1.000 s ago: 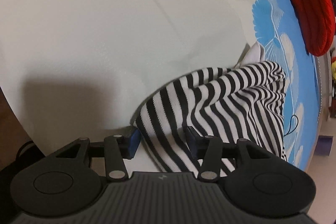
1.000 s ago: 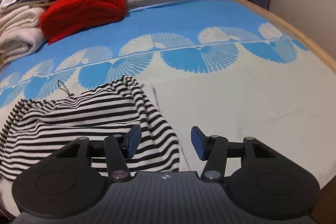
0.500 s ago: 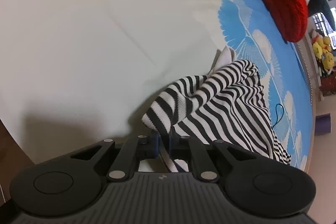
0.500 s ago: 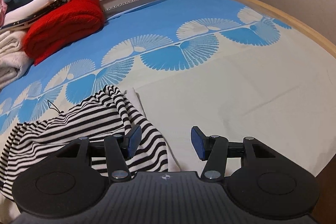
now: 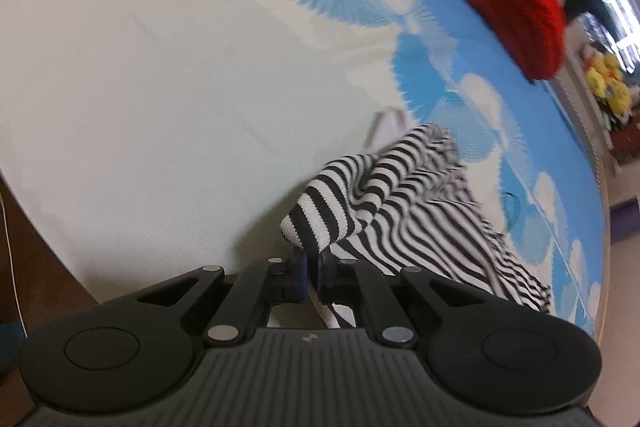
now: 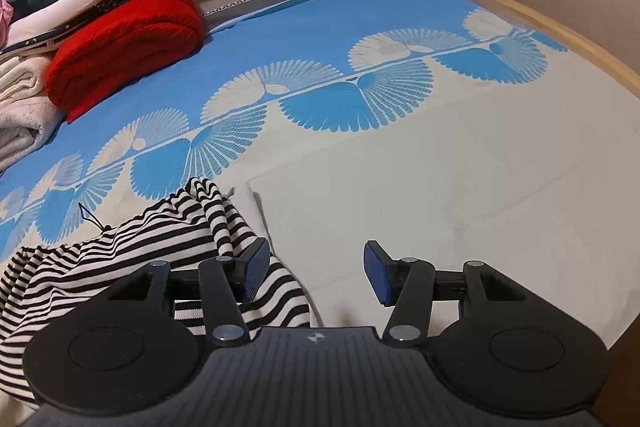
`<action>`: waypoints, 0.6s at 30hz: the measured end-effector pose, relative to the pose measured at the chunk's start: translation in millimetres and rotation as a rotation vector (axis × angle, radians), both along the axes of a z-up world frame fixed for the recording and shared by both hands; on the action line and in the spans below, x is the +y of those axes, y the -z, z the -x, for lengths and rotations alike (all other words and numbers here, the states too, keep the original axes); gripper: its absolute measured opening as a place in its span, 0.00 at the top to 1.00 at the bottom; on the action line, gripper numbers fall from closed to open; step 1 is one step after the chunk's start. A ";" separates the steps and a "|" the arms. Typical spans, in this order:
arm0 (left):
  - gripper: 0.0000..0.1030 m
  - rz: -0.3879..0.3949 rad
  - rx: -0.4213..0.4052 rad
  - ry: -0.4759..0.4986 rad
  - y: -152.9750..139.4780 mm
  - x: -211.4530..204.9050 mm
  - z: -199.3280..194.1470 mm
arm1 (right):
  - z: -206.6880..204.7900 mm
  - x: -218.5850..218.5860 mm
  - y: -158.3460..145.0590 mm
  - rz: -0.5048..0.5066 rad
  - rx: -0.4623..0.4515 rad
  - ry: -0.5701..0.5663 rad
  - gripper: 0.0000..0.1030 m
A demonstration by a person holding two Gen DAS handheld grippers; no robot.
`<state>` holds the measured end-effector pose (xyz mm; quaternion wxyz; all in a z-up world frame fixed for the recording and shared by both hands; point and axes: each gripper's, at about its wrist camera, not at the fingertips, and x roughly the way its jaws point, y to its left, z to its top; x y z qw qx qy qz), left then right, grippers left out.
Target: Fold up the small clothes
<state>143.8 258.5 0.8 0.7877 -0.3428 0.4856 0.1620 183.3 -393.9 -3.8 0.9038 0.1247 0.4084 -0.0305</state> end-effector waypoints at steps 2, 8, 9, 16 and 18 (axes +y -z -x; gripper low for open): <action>0.96 -0.031 -0.008 0.033 -7.9 -11.4 -3.1 | 3.1 -3.2 -0.6 -0.009 0.005 -0.001 0.48; 0.96 -0.103 -0.026 0.106 0.5 -38.0 -18.3 | 4.6 -12.8 -3.2 0.013 -0.014 -0.005 0.48; 0.96 -0.094 0.001 0.106 8.3 -41.6 -21.2 | 3.5 -13.9 -2.4 0.024 -0.012 -0.011 0.48; 0.97 -0.164 -0.098 0.239 -22.6 -96.4 -47.2 | -4.3 -20.6 0.2 0.099 -0.012 -0.062 0.48; 0.97 -0.170 -0.134 0.291 -30.9 -124.4 -54.7 | -5.2 -22.8 1.6 0.113 -0.006 -0.065 0.48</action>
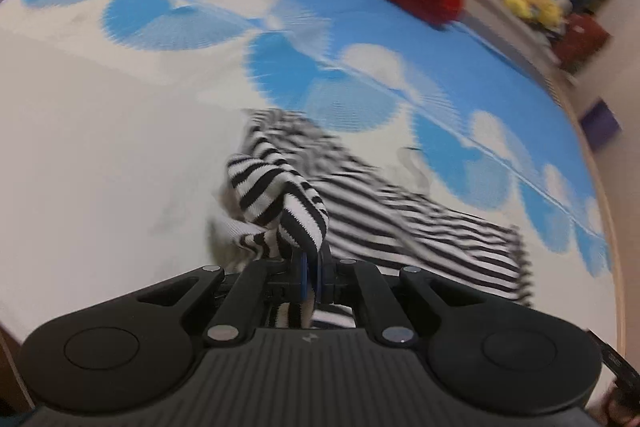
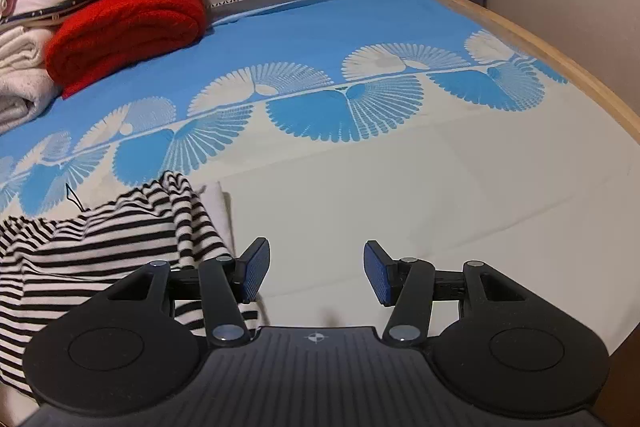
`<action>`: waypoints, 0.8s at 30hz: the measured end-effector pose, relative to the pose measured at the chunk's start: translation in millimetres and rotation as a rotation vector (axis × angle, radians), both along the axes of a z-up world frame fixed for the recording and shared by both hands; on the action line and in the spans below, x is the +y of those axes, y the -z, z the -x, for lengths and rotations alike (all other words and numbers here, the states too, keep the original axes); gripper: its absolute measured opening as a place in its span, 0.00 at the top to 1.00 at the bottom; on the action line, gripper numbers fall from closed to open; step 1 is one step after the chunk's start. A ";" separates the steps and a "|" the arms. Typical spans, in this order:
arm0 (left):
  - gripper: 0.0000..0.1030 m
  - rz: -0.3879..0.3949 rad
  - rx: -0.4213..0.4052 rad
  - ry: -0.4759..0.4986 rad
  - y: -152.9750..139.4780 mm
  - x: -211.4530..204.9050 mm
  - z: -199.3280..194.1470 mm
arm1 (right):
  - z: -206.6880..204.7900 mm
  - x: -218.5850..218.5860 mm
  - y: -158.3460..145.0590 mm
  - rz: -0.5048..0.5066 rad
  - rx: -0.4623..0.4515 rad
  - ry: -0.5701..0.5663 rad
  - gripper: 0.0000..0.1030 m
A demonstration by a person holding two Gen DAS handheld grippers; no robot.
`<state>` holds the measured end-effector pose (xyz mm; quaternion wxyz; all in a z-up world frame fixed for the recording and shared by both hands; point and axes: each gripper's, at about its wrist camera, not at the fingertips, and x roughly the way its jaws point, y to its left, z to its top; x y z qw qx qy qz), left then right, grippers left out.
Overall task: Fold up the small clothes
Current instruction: 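Release the sleeve and lift the left tool away from the shirt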
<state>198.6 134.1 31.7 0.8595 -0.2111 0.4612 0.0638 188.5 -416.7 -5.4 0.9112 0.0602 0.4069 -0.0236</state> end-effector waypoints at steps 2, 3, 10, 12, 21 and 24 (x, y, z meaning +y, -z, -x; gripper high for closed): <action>0.97 -0.023 -0.048 0.064 -9.7 -33.3 -6.7 | -0.4 -2.7 1.4 0.004 0.007 0.002 0.48; 0.97 -0.038 -0.079 0.113 -14.7 -55.6 -8.2 | -0.3 -4.6 2.0 0.004 0.009 0.006 0.48; 0.98 -0.055 -0.208 0.481 -20.0 -220.9 -7.1 | 3.3 -19.5 3.3 -0.037 0.013 0.066 0.48; 0.98 -0.025 -0.205 0.592 -11.4 -259.5 -4.8 | 4.9 -22.1 3.1 -0.046 0.012 0.081 0.48; 0.75 0.066 -0.084 0.867 15.4 -311.5 -0.3 | 6.1 -30.1 0.9 -0.080 -0.011 0.103 0.48; 0.74 0.121 -0.094 0.709 6.1 -261.0 -10.9 | 4.6 -30.5 0.8 -0.125 -0.011 0.081 0.48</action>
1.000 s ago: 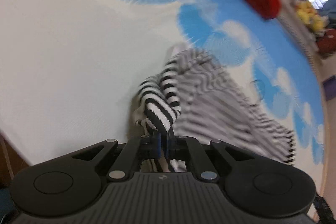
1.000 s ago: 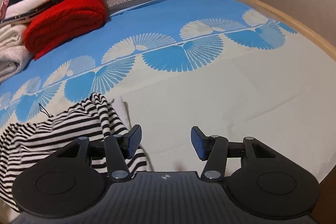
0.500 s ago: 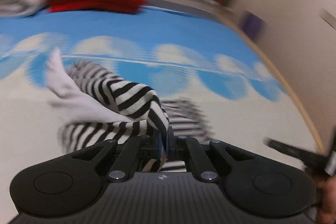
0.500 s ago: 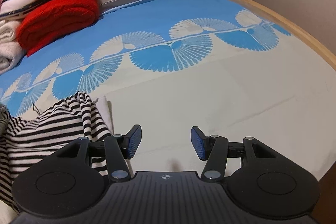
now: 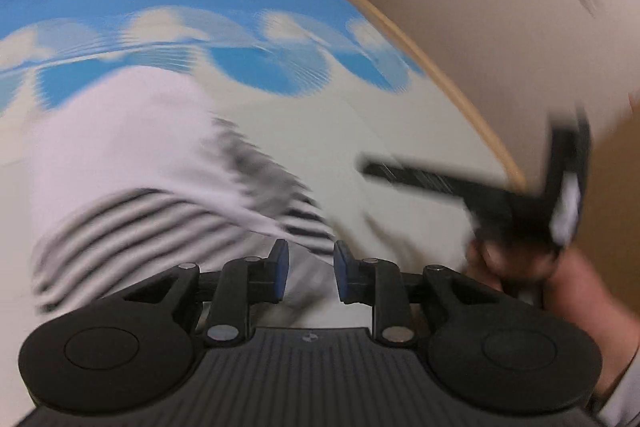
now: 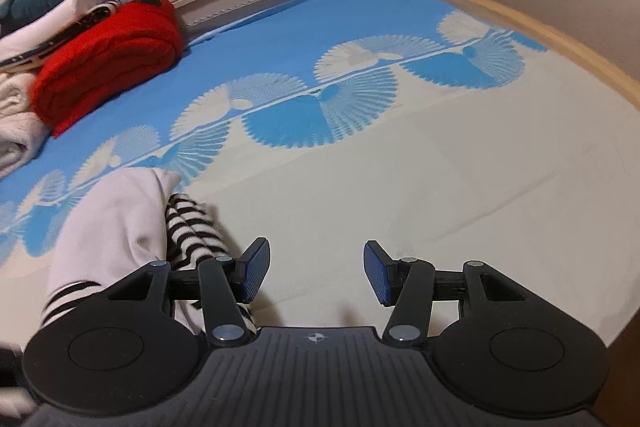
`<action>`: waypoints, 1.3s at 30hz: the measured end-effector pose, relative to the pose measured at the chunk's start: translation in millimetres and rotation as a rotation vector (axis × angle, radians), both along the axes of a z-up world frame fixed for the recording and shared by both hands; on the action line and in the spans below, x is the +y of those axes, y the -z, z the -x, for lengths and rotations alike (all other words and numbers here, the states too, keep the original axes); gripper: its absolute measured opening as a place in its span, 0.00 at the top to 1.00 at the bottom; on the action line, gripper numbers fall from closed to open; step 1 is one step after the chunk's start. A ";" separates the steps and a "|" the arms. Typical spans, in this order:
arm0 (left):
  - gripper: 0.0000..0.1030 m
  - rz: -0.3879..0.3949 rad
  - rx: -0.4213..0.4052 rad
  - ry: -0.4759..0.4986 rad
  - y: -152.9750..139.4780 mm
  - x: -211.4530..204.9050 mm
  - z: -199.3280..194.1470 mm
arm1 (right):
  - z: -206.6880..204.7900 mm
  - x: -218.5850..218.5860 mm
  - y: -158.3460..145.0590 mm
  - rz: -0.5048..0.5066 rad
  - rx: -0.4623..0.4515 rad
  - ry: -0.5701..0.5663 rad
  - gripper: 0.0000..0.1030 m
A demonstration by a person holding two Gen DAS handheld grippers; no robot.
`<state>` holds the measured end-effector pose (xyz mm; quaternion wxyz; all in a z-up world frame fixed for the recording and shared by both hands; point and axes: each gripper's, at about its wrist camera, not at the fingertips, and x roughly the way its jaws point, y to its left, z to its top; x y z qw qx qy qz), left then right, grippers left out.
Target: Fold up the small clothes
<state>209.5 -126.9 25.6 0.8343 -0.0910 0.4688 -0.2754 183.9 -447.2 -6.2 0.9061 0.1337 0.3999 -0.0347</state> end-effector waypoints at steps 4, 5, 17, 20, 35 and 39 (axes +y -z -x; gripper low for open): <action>0.74 -0.135 -0.094 -0.198 -15.8 59.1 0.7 | -3.3 16.0 1.8 -0.087 0.007 -0.096 0.48; 0.74 -0.174 -0.119 -0.218 -20.8 70.8 2.8 | -4.1 22.3 2.4 -0.110 0.010 -0.126 0.48; 0.68 -0.414 -0.177 -0.185 -5.4 120.2 21.5 | -29.4 85.0 38.4 -0.149 0.224 -0.296 0.48; 0.67 -0.347 -0.143 -0.204 -6.3 128.4 15.6 | -30.7 92.9 46.6 -0.115 0.267 -0.321 0.53; 0.59 -0.158 0.009 -0.116 3.9 91.7 3.2 | 21.6 -14.8 -25.8 -0.350 -0.048 -0.166 0.97; 0.59 -0.172 0.024 -0.037 15.2 65.9 3.7 | 18.4 -22.8 -9.0 -0.328 0.075 -0.169 0.97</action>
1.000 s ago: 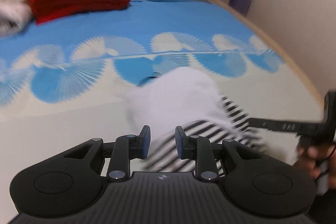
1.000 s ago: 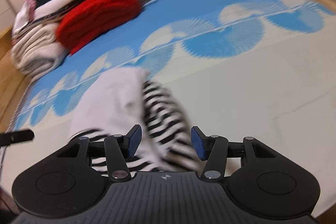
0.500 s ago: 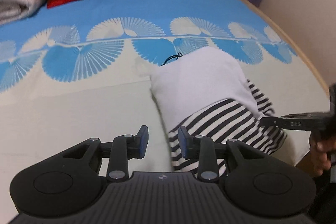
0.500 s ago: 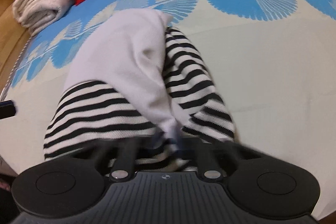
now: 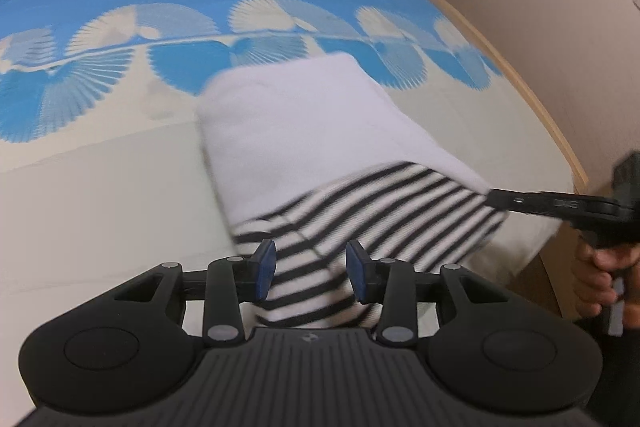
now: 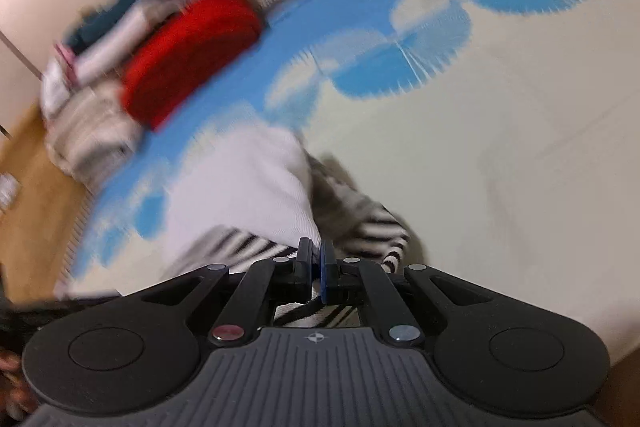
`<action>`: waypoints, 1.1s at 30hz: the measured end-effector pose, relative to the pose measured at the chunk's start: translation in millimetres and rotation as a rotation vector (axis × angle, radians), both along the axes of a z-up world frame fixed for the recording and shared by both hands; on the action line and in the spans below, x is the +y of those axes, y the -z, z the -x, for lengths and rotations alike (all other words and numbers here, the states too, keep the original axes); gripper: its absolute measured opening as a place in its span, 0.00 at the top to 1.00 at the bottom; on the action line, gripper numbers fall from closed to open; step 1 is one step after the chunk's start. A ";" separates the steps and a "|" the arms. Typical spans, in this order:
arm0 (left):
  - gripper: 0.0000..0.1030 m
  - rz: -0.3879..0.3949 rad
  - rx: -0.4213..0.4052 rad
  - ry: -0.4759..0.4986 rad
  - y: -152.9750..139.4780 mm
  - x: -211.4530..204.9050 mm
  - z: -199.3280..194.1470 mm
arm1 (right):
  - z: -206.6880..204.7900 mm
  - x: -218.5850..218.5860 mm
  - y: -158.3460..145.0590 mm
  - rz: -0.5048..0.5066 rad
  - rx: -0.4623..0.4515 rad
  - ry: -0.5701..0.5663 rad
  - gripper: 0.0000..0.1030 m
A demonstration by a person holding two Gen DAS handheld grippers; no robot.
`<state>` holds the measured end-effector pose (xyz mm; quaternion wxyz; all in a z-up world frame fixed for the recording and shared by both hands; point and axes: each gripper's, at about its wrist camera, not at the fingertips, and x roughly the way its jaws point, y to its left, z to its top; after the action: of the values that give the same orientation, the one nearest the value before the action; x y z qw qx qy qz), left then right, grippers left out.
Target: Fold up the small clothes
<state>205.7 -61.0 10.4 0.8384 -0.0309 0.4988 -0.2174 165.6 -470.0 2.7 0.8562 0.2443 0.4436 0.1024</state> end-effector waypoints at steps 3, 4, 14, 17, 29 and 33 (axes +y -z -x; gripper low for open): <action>0.57 -0.075 0.038 0.056 20.3 -16.4 -2.0 | -8.6 14.4 11.8 0.102 0.074 -0.055 0.97; 0.52 -0.125 0.068 0.066 31.8 -21.0 -3.8 | -10.9 18.1 15.9 0.120 0.098 -0.064 0.97; 0.47 -0.132 0.086 0.053 36.8 -19.1 -9.7 | -25.9 60.5 61.5 0.319 0.317 -0.149 0.97; 0.47 -0.036 -0.020 -0.071 14.9 1.2 -18.4 | -24.4 62.8 60.7 0.326 0.322 -0.142 0.97; 0.69 -0.110 0.031 -0.204 61.7 -18.6 -63.3 | -30.8 66.3 60.4 0.349 0.308 -0.138 0.97; 0.65 -0.083 0.050 -0.228 78.4 -18.5 -74.0 | -26.6 63.2 57.8 0.345 0.296 -0.129 0.98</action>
<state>279.7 -79.5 -68.0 0.8455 -0.0582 0.5215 -0.0989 192.1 -406.8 -55.0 0.8027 0.0779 0.5897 0.0425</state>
